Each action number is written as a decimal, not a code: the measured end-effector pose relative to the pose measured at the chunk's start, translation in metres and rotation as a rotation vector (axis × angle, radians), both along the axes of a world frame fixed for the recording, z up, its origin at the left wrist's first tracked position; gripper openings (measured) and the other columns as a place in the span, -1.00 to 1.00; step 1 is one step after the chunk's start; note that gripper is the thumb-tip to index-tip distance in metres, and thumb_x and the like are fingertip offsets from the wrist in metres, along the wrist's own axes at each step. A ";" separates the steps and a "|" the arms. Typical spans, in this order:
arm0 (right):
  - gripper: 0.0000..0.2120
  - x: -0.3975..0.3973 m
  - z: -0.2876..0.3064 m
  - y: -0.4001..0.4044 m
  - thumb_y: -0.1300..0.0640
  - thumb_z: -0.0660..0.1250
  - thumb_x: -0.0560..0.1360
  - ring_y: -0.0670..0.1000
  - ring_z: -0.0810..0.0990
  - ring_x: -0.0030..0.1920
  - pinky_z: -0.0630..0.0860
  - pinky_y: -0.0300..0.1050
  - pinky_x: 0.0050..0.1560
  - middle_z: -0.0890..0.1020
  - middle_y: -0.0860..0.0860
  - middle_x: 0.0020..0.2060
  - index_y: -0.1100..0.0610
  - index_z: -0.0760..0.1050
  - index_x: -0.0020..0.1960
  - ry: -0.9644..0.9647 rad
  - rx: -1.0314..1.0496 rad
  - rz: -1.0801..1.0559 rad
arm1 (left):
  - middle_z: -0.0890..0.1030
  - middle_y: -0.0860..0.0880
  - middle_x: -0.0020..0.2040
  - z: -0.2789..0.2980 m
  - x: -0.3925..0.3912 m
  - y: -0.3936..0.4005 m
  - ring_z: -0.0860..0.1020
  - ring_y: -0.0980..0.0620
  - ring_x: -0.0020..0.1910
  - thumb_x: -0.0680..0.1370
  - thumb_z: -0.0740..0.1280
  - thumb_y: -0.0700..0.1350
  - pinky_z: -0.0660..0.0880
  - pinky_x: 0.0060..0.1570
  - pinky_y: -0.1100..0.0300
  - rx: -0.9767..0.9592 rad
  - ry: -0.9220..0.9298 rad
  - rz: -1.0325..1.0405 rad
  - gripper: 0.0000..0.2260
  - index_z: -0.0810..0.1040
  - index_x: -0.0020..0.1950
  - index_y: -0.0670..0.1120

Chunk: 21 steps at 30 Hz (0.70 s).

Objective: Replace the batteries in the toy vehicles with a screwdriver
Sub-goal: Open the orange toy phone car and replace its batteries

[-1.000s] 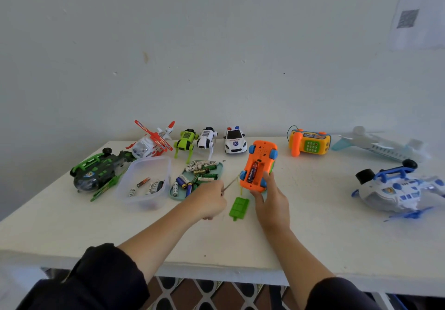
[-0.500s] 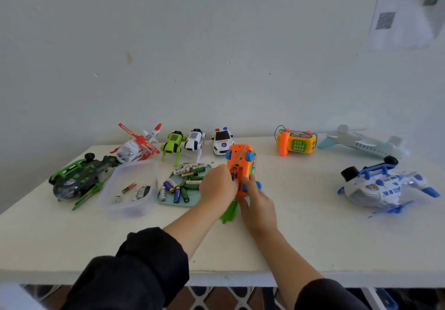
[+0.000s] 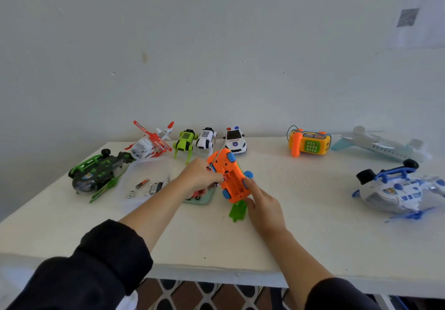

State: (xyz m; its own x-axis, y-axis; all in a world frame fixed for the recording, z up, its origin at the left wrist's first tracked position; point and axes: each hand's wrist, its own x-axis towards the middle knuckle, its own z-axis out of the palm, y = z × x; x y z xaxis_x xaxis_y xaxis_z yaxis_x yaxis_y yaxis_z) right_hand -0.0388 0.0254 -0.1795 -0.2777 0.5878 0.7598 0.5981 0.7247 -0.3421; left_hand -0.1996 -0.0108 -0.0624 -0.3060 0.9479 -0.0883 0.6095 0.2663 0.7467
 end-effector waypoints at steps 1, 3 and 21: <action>-0.44 0.000 0.000 0.000 0.22 0.37 0.17 0.12 0.63 -0.41 0.44 -0.22 -0.56 0.70 0.13 -0.15 0.07 0.38 0.16 -0.002 0.020 0.000 | 0.49 -0.10 -0.38 0.001 -0.003 -0.002 0.28 0.05 -0.63 0.41 0.37 -0.21 0.19 -0.58 0.34 -0.028 -0.035 0.006 -0.82 0.42 -0.34 -0.08; -0.51 -0.001 0.002 0.000 0.21 0.38 0.18 0.13 0.62 -0.42 0.45 -0.18 -0.57 0.69 0.11 -0.20 0.07 0.42 0.11 0.011 0.036 -0.004 | 0.50 -0.12 -0.38 -0.004 -0.003 -0.002 0.28 0.05 -0.63 0.43 0.37 -0.21 0.17 -0.55 0.33 -0.052 -0.093 0.022 -0.84 0.43 -0.30 -0.10; -0.24 0.003 0.011 -0.002 0.21 0.33 0.51 0.16 0.15 0.49 0.41 -0.02 0.18 -0.16 0.08 0.51 -0.04 -0.12 0.46 0.168 -0.425 0.132 | 0.53 -0.08 -0.29 -0.009 0.050 0.021 0.49 -0.04 -0.32 0.41 0.34 -0.17 0.51 -0.28 0.05 0.147 0.295 -0.139 -0.90 0.43 -0.24 -0.11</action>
